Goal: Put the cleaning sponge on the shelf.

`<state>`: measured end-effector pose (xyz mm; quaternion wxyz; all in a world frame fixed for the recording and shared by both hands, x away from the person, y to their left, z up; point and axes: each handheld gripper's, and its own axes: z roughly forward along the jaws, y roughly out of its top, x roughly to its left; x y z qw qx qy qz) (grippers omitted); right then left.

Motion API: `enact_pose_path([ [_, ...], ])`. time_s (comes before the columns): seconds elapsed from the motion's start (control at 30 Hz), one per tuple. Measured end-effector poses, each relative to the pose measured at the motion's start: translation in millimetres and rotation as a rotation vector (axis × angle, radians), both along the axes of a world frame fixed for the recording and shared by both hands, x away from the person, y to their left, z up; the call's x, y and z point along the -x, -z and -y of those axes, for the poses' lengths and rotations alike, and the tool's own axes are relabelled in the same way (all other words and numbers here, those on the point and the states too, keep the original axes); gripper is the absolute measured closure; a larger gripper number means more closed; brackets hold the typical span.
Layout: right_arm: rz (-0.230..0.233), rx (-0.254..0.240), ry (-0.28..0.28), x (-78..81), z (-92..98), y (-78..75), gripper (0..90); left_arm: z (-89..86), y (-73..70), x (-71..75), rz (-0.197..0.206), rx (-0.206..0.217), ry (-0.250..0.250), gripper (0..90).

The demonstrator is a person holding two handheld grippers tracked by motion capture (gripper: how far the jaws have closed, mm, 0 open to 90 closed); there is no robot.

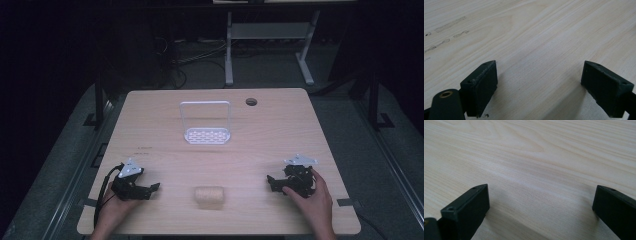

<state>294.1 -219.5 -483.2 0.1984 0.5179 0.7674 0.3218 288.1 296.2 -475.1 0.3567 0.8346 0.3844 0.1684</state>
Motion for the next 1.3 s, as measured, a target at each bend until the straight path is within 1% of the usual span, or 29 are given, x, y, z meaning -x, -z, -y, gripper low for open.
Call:
enact_pose_path([
  [0.4, 0.0, 0.0, 0.0, 0.0, 0.0, 0.0, 0.5, 0.3, -0.3, 0.2, 0.0, -0.001, -0.001, 13.4],
  [0.5, 0.0, 0.0, 0.0, 0.0, 0.0, 0.0, 0.6, 0.9, -0.1, 0.5, -0.001, 0.004, 0.003, 13.5],
  [0.67, 0.0, -0.001, 0.0, 0.0, 0.0, 0.0, 0.6, 3.9, -1.9, 2.0, -0.008, -0.002, 0.024, 13.8],
  [1.17, 0.0, 0.0, 0.0, 0.0, 0.0, 0.0, 0.6, 15.1, -12.4, 10.2, 0.017, 0.015, 0.069, 13.9],
  [1.3, -0.001, 0.001, 0.0, 0.0, 0.0, -0.1, 0.5, 19.0, -13.4, 12.1, 0.013, 0.019, 0.084, 13.9],
])
